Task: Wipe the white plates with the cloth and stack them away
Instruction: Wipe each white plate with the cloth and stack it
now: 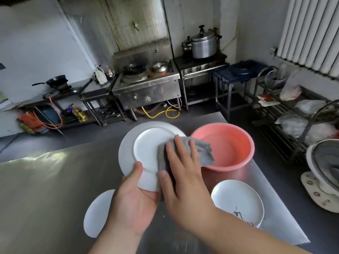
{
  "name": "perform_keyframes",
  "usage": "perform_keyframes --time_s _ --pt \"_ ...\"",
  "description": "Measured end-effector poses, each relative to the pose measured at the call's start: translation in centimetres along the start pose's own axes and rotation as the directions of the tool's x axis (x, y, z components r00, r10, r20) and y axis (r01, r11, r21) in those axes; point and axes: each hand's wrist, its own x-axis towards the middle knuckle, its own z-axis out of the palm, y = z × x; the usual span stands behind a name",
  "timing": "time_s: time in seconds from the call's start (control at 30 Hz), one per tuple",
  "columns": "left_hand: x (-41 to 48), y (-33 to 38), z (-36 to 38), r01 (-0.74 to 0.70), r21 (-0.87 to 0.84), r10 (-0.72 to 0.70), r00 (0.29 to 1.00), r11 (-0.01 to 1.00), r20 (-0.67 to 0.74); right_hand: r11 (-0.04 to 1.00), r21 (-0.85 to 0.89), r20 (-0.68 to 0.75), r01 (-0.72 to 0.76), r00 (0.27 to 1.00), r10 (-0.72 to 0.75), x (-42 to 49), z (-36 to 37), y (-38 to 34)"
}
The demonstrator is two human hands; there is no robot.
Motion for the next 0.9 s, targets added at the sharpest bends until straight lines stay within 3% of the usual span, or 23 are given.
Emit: perform_keyframes --time_s 0.13,0.27,0.4,0.53,0.63,0.73,0.9 --pt "0.5 -0.6 0.5 -0.067 -0.017 0.067 0.996 0.998 0.055 0.991 0.125 -0.001 -0.055 0.998 0.056 5.4 -2.0 1.6" --pt "1.2 -1.5 1.1 -0.019 -0.050 0.017 0.999 0.999 -0.045 0.973 0.176 -0.005 -0.149 0.988 0.152 4.1 0.5 1.2" --pt "1.1 -1.8 0.7 0.050 -0.021 -0.052 0.996 0.999 -0.067 0.968 0.234 -0.089 -0.090 0.990 0.113 0.4 3.2 -0.4" --pt "0.9 0.1 0.4 -0.058 0.036 0.057 0.998 0.998 0.037 0.952 0.297 -0.127 -0.071 0.985 0.113 4.1 0.4 0.9" --pt "1.4 2.5 -0.5 -0.099 0.014 0.098 0.994 0.995 0.049 0.946 0.324 0.046 -0.032 0.999 0.018 7.7 -2.5 1.8" --pt "1.6 3.1 -1.8 -0.071 0.120 0.070 0.997 0.990 0.012 0.971 0.238 0.178 -0.027 0.984 -0.016 8.6 -3.5 2.2" --pt "1.3 1.7 -2.3 -0.048 0.114 0.052 0.998 0.992 -0.031 1.000 0.007 0.125 0.011 0.992 -0.012 1.3 -0.1 -0.9"
